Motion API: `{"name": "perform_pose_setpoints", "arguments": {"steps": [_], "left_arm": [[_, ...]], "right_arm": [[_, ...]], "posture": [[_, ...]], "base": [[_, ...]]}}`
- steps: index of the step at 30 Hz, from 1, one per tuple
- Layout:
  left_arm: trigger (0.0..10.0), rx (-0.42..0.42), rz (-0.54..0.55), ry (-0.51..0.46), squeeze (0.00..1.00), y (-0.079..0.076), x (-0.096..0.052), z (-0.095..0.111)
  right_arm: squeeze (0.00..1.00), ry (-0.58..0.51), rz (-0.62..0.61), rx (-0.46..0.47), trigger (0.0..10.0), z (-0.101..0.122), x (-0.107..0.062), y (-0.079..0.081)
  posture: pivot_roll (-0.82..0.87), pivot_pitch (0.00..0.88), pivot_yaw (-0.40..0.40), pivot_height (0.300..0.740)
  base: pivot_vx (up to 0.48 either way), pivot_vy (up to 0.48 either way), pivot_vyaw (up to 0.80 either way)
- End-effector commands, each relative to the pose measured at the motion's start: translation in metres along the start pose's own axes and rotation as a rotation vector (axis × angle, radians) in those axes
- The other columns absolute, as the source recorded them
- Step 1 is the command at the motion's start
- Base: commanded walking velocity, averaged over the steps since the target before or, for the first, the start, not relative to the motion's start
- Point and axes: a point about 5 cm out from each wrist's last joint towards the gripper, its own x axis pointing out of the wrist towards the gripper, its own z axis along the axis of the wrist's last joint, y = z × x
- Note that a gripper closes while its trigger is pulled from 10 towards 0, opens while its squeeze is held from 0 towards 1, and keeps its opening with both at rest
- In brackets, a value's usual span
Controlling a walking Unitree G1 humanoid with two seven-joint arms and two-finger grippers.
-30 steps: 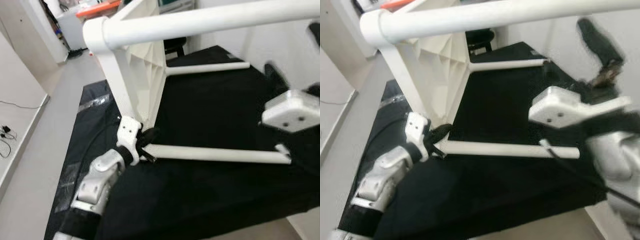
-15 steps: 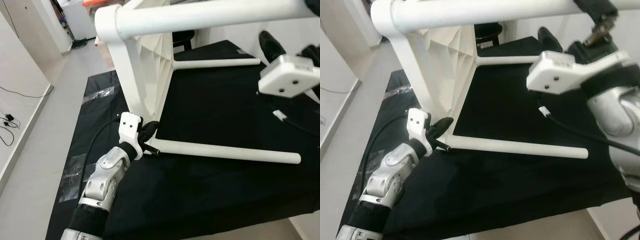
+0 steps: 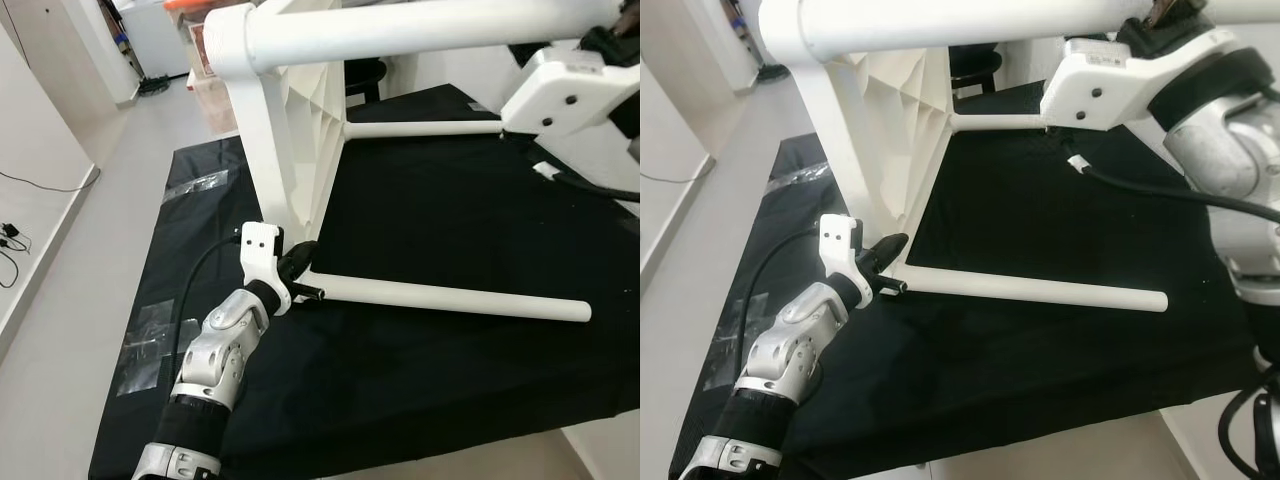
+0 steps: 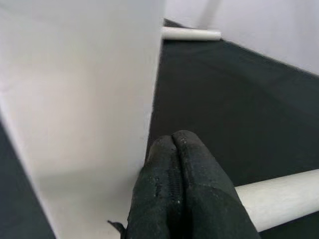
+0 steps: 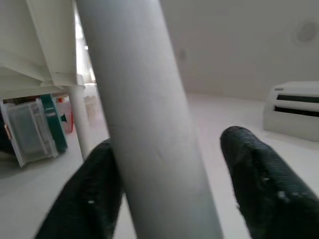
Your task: Building children table
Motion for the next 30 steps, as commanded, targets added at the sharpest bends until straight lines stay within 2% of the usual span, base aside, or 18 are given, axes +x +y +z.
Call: {"name": "perform_pose_setpoints", "arguments": {"steps": [1,2,6,8,16,20,21,24,26,27,28,30], "left_arm": [[10.0,0.106,0.092,0.091,0.00,0.021,0.004,-0.010],[10.0,0.134,0.115,0.118,0.00,0.025,0.008,-0.012],[10.0,0.144,0.133,0.152,0.00,0.029,0.012,-0.015],[10.0,0.186,0.139,0.189,0.00,0.032,0.018,-0.017],[10.0,0.234,0.172,0.209,0.00,0.035,0.026,-0.013],[10.0,0.232,0.191,0.178,0.00,0.035,0.032,-0.006],[10.0,0.239,0.227,0.124,0.00,0.037,0.036,0.004],[10.0,0.242,0.264,0.078,0.00,0.041,0.037,0.014],[10.0,0.265,0.361,0.011,0.00,0.058,0.032,0.030],[10.0,0.265,0.361,0.011,0.00,0.058,0.032,0.030],[10.0,0.277,0.400,-0.016,0.00,0.066,0.030,0.036],[10.0,0.277,0.400,-0.016,0.00,0.066,0.030,0.036]], "right_arm": [[0.00,-0.041,-0.001,-0.001,0.0,0.006,0.005,-0.002],[0.00,-0.045,0.001,0.002,0.0,0.006,0.005,-0.003],[0.00,-0.049,0.004,0.005,0.0,0.007,0.006,-0.003],[0.00,-0.059,0.009,0.010,0.0,0.008,0.007,-0.003],[0.00,-0.065,0.020,0.017,0.0,0.009,0.006,-0.003],[0.00,-0.065,0.024,0.021,0.0,0.009,0.006,-0.004],[0.00,-0.064,0.027,0.026,0.0,0.010,0.006,-0.004],[0.00,-0.058,0.030,0.029,0.0,0.009,0.006,-0.003],[0.00,0.002,0.026,0.041,0.0,-0.002,0.004,-0.003],[0.00,0.002,0.026,0.041,0.0,-0.002,0.004,-0.003],[0.00,0.032,0.024,0.042,0.0,-0.007,0.003,-0.003],[0.00,0.032,0.024,0.042,0.0,-0.007,0.003,-0.003]], "posture": [[-0.25,0.123,0.105,0.740],[-0.25,0.124,0.104,0.740],[-0.25,0.131,0.104,0.740],[-0.26,0.141,0.104,0.740],[-0.27,0.165,0.110,0.740],[-0.27,0.176,0.113,0.740],[-0.27,0.180,0.113,0.740],[-0.27,0.181,0.114,0.740],[-0.26,0.182,0.116,0.740],[-0.26,0.182,0.116,0.740],[-0.26,0.182,0.116,0.740],[-0.26,0.182,0.116,0.740]], "base": [[0.000,0.000,0.00],[0.000,0.000,0.00],[0.000,0.000,0.00],[0.000,0.000,0.00],[0.000,0.000,0.00],[0.000,0.000,0.00],[0.000,0.000,0.00],[0.000,0.000,0.00],[0.000,0.000,0.00],[0.000,0.000,0.00],[0.000,0.000,0.00],[0.000,0.000,0.00]]}}
